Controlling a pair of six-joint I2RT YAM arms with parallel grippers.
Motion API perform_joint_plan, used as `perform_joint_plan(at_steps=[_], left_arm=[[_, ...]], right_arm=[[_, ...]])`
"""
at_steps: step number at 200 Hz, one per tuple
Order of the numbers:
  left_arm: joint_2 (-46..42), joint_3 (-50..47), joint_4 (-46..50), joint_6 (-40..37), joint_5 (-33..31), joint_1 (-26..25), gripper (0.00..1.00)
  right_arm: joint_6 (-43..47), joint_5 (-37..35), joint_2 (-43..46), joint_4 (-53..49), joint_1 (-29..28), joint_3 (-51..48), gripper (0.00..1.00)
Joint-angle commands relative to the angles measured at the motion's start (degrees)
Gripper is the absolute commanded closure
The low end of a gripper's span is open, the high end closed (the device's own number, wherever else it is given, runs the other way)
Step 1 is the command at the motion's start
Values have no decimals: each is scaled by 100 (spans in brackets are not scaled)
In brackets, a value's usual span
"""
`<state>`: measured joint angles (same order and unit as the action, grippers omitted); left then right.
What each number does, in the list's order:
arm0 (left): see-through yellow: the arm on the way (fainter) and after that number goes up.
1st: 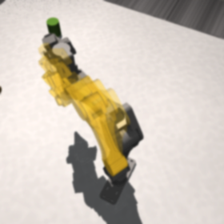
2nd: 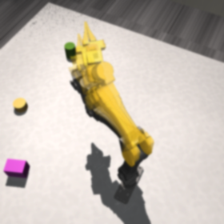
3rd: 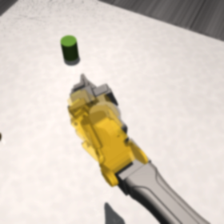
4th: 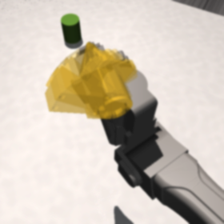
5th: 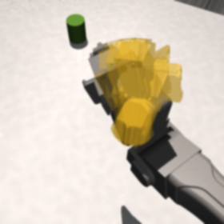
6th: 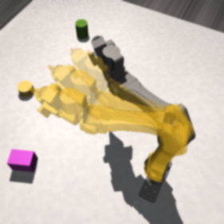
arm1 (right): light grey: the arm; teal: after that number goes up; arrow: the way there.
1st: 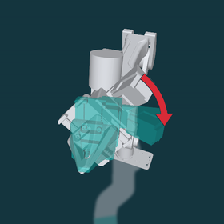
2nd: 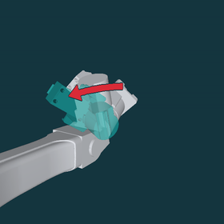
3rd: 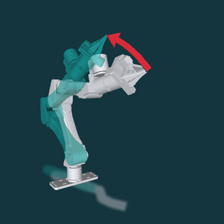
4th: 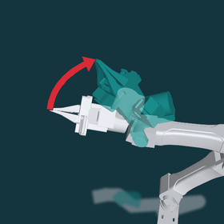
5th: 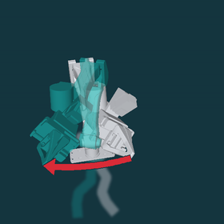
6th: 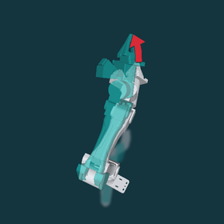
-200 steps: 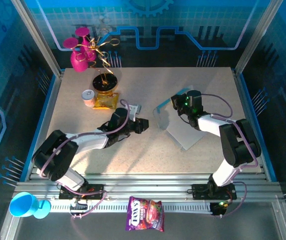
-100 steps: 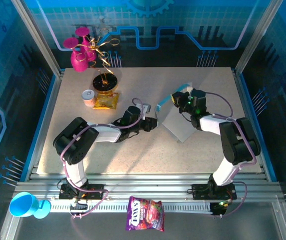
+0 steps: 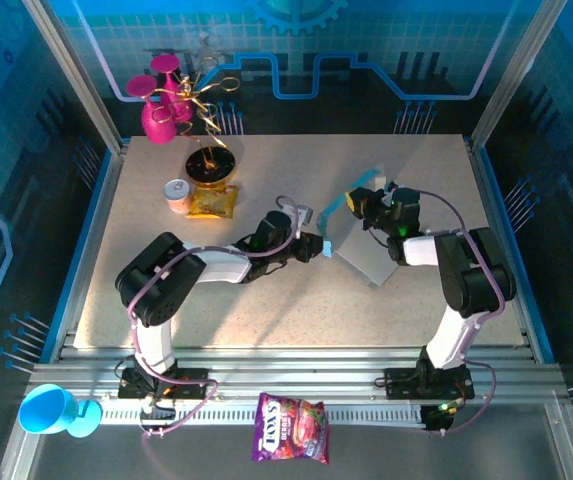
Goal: Fold the paper box
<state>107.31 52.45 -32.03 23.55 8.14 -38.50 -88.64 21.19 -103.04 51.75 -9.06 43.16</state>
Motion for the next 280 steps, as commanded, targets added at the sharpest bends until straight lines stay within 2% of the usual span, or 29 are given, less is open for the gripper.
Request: perform_joint_plan(at_steps=[1,122,174,280], left_arm=[[106,169,2,-171,-120,-142,74],[469,473,-293,-315,-368,-270,73],[659,389,-868,-263,-523,-324,68],[758,354,-1114,-263,-1272,-492,55]], right_arm=[[-117,181,-161,277,91,-94,100],[-285,267,-148,442,152,-127,100],[-391,278,-207,563,176,-111,100],[-473,263,-256,559,176,-44,100]])
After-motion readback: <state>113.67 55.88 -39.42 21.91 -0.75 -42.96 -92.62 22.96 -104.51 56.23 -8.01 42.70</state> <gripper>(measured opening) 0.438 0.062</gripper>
